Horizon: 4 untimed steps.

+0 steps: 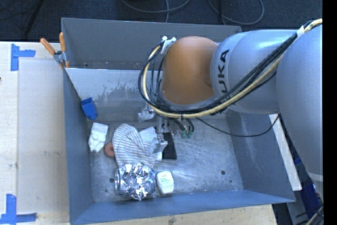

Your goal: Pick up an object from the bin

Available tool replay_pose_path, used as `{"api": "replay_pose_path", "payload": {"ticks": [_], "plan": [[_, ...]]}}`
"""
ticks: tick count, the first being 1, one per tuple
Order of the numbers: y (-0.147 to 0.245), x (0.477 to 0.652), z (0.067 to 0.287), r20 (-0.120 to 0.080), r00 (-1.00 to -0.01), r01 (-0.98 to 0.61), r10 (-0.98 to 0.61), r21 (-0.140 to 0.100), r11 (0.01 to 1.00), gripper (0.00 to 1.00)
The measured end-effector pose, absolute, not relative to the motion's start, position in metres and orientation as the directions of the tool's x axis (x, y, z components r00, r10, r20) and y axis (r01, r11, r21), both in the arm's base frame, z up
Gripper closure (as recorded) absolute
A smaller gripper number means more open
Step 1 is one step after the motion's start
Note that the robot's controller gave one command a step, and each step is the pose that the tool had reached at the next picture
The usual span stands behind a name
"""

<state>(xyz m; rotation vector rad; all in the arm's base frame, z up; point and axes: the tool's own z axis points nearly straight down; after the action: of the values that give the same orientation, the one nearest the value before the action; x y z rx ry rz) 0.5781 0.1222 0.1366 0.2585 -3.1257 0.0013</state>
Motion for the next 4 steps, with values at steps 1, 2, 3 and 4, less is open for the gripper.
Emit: {"api": "replay_pose_path", "payload": {"ticks": [1,2,3,4], "plan": [[0.117,0.599,0.124,-0.006,-0.954,-0.301,-0.301,0.003,0.954,0.0],[0.066,0.58,0.08,-0.018,-0.941,-0.338,-0.338,0.006,0.941,1.0],[0.066,0.58,0.08,-0.018,-0.941,-0.338,-0.337,0.006,0.941,1.0],[0.075,0.562,0.105,0.003,-0.957,-0.291,-0.291,-0.001,0.957,1.0]]}}
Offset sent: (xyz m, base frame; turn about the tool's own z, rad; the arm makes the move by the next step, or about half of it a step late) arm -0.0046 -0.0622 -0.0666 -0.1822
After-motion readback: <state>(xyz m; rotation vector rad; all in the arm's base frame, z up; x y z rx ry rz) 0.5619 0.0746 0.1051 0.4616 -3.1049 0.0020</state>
